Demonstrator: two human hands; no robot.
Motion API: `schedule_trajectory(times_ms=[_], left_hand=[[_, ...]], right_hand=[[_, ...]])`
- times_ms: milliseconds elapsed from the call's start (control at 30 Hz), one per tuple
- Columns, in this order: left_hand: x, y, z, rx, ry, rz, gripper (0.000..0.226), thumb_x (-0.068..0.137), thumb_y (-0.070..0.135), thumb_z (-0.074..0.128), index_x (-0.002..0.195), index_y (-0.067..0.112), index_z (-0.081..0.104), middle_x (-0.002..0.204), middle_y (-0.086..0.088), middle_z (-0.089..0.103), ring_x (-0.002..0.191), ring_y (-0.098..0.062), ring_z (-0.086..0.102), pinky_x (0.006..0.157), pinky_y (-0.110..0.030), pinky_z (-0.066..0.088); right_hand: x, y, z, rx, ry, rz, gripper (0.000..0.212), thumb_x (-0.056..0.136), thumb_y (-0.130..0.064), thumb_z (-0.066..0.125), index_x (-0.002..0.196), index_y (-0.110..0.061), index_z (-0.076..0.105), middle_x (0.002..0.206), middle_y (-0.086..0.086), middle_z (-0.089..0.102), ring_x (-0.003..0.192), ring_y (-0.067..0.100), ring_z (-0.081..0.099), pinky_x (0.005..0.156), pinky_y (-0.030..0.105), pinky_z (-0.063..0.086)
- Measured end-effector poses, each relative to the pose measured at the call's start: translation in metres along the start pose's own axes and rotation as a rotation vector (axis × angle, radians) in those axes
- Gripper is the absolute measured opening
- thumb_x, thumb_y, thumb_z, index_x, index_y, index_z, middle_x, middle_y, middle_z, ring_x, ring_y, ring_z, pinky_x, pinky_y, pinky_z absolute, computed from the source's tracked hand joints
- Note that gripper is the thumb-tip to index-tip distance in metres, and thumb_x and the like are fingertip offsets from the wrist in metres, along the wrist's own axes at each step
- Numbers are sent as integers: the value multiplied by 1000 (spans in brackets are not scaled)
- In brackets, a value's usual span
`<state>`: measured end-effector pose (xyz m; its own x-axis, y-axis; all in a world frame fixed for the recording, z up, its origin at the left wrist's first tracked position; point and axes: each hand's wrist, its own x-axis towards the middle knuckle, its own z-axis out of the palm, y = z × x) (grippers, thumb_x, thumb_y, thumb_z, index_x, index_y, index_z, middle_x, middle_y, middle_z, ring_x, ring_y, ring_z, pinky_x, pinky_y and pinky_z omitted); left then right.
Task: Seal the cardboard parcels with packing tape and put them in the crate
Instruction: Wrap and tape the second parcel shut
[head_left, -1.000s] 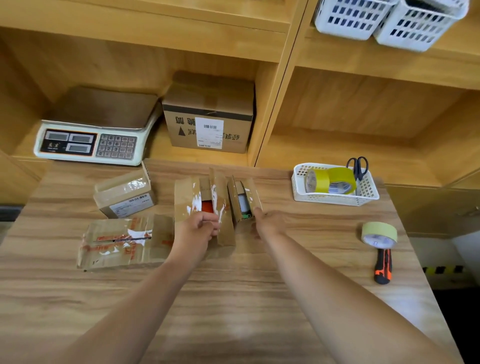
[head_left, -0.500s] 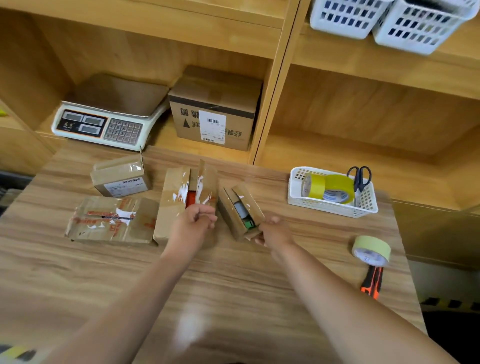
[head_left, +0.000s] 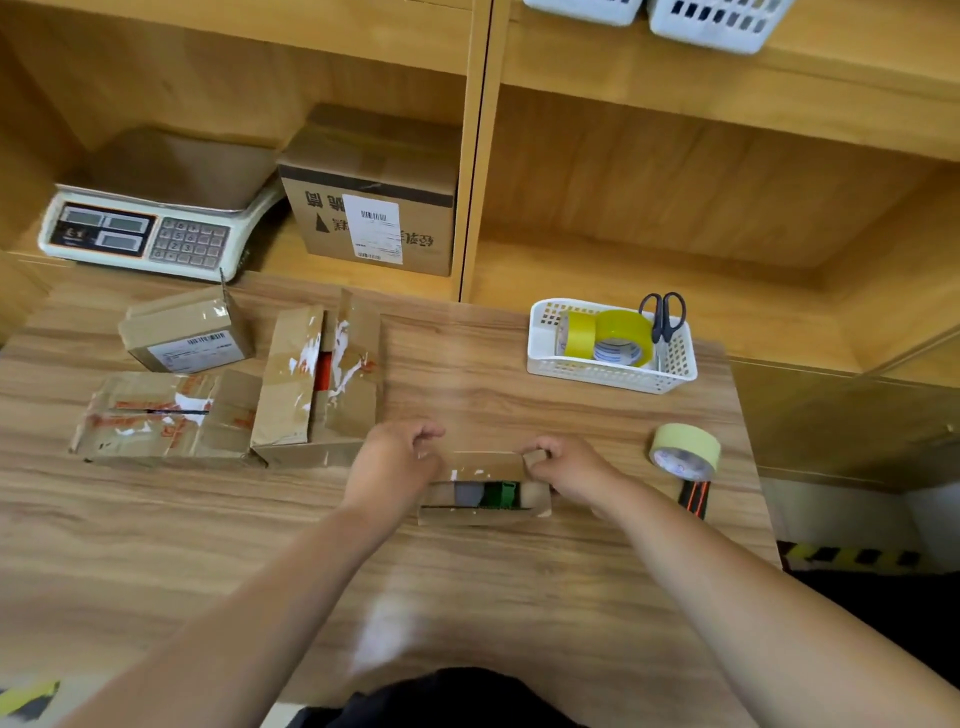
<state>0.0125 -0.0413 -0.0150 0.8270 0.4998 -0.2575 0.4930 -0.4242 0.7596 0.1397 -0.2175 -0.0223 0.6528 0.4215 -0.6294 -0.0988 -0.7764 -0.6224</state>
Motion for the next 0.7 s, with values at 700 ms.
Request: schedule_trajectory(times_ms=[700], left_hand=[[17,-9,49,416,-194,275,53,81,33,68,130,26,53,126,5,56,122,-16,38,100,-27,29]], right_hand=[[-21,15,35,202,300,23,19,87,-32,65,102,-22,62,91,-6,63,80,10,60,64,20,44]])
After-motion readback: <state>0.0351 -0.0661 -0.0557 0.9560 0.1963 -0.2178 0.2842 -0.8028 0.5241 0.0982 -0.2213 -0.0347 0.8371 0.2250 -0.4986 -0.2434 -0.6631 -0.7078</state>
